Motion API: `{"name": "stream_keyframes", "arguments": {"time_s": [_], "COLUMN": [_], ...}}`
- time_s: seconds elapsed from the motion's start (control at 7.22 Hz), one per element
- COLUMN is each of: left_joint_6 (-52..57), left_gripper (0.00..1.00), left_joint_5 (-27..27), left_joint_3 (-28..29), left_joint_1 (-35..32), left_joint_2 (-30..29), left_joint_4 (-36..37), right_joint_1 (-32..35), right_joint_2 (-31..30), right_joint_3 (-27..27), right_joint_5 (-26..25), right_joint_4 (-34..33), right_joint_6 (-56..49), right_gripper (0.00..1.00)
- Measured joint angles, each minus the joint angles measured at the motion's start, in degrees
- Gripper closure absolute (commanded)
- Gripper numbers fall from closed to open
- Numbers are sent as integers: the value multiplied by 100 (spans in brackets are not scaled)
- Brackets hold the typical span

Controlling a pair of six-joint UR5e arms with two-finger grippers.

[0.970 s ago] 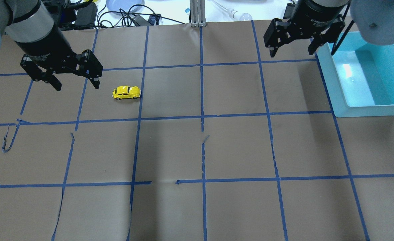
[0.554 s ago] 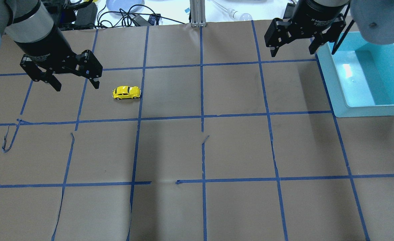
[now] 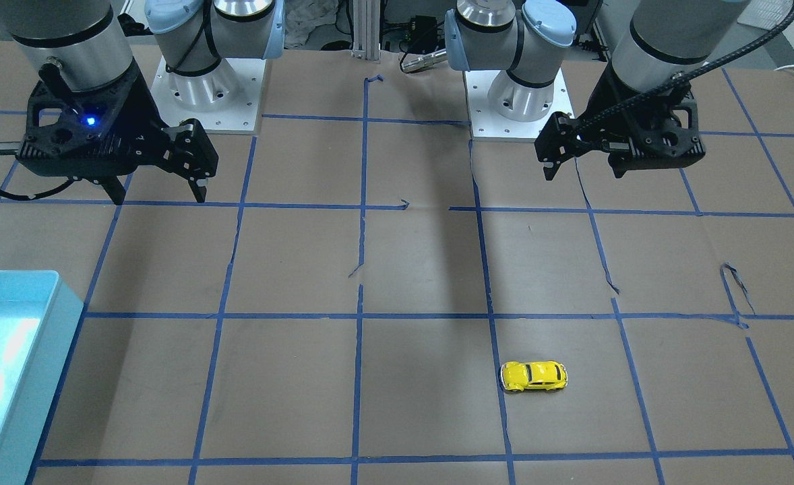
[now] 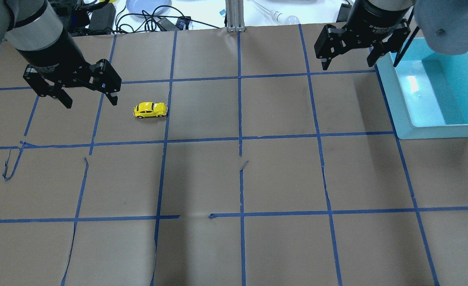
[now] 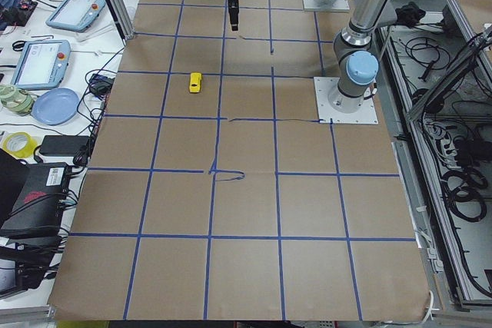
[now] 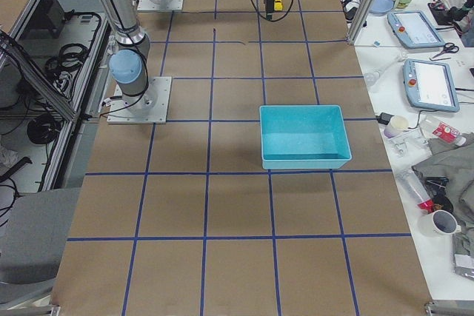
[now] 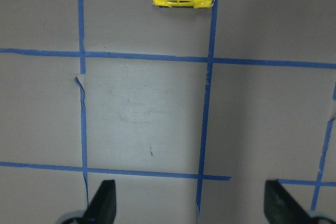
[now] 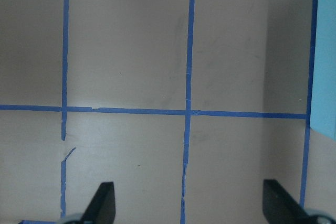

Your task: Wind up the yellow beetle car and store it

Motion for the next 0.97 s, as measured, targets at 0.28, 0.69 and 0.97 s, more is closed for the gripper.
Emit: {"name": "stream_keyframes", "arguments": {"time_s": [0.28, 0.69, 0.97], "left_joint_6": [1, -21, -127], "left_gripper": [0, 0, 0], "left_joint_5": [0, -2, 13], "left_joint_3": [-3, 2, -26], "left_joint_1": [0, 10, 56], "left_joint_2": [-2, -11, -192], "left_joint_4": [-2, -2, 409], "right_joint_1": [0, 0, 0], "right_joint_2": [3, 3, 2], "right_joint_3": [10, 14, 20], "right_joint_5": [-6, -6, -6], "right_joint_4": [15, 33, 37], "right_joint_6": [0, -2, 0], "right_gripper": [0, 0, 0]}}
